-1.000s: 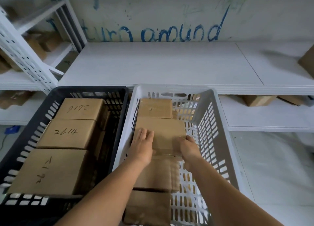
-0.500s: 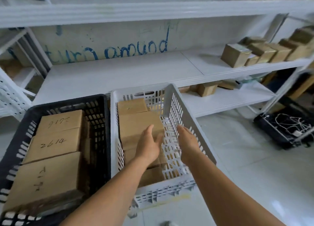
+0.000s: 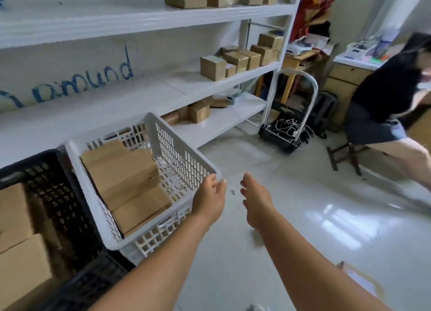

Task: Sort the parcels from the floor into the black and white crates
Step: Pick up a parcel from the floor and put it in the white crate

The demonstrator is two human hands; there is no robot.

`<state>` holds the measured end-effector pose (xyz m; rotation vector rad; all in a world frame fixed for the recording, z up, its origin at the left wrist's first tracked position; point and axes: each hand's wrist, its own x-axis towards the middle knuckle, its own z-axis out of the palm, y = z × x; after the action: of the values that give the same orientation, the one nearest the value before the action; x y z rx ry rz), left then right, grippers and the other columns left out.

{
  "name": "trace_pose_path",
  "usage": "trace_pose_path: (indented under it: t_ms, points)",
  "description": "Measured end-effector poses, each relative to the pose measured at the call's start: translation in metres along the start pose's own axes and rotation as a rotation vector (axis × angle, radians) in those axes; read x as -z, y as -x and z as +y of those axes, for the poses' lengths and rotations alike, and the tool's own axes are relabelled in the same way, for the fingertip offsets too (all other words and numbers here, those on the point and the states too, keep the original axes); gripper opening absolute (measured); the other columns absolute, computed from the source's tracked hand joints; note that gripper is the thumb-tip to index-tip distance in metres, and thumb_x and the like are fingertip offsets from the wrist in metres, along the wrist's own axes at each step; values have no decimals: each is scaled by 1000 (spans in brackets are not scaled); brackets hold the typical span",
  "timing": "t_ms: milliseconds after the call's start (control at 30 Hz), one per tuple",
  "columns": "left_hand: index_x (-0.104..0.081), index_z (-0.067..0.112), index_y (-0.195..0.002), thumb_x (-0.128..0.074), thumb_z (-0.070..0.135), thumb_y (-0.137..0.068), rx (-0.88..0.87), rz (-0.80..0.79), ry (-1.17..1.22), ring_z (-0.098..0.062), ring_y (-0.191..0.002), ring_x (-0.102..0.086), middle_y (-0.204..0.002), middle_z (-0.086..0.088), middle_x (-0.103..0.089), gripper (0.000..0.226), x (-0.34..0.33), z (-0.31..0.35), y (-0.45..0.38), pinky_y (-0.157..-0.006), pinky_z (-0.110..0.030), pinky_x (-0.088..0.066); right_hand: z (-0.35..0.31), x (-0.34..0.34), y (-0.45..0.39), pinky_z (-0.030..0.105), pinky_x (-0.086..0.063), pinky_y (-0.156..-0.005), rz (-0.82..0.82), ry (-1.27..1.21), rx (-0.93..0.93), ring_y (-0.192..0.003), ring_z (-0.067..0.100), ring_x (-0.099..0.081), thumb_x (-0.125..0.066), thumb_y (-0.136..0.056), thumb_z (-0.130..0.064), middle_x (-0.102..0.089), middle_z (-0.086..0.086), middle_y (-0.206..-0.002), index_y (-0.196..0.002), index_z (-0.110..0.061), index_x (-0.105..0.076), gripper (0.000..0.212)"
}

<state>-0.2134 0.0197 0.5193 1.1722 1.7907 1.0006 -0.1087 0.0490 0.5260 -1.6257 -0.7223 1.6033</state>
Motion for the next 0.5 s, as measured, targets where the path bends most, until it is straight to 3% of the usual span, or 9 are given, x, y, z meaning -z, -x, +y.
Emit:
trace_pose_path:
  t_ms: [67,167,267,367,433,500]
  points:
    - [-38,7,-141,-44,30,-100,-5,-51,16,-20,-126,-50,-142,-9,-48,47,-23,6,8,-94,-21,-35,3,26,2,33,-36,-87,50,-25,13,-117,24,-53,-48,-94,-34,-59,7,-126,-106,-15,-60,25]
    - [-39,7,-141,-42,30,-101,-21,-131,-11,-20,-126,-50,-142,-9,-49,47,-57,14,19,-89,-18,-33,9,63,7,34,-36,-85,137,-64,29,-106,20,-52,-46,-93,-38,-60,0,-115,-101,-17,-60,27]
    - [-41,8,-139,-41,33,-100,-35,-217,-35,-20,-124,-51,-140,-9,-51,46,-91,21,29,-90,-20,-35,17,101,6,38,-41,-98,234,-64,53,-106,22,-55,-43,-86,-46,-63,-2,-115,-85,-22,-59,28]
    - [-45,9,-136,-42,35,-99,-36,-288,-55,-22,-119,-53,-134,-8,-55,45,-128,29,39,-91,-24,-38,24,141,10,39,-41,-100,301,-139,16,-115,27,-55,-44,-90,-42,-61,10,-121,-91,-19,-59,28]
    - [-46,11,-135,-42,36,-98,-33,-335,-72,-22,-117,-53,-132,-7,-56,45,-154,35,47,-93,-28,-40,29,170,12,33,-38,-87,316,-209,-4,-112,24,-54,-43,-94,-39,-60,6,-118,-103,-15,-58,29]
    - [-44,12,-136,-41,36,-98,-36,-387,-90,-21,-115,-52,-132,-5,-55,45,-182,40,57,-92,-27,-40,36,200,12,32,-35,-85,346,-241,-21,-107,21,-52,-42,-96,-39,-57,1,-114,-107,-15,-56,31]
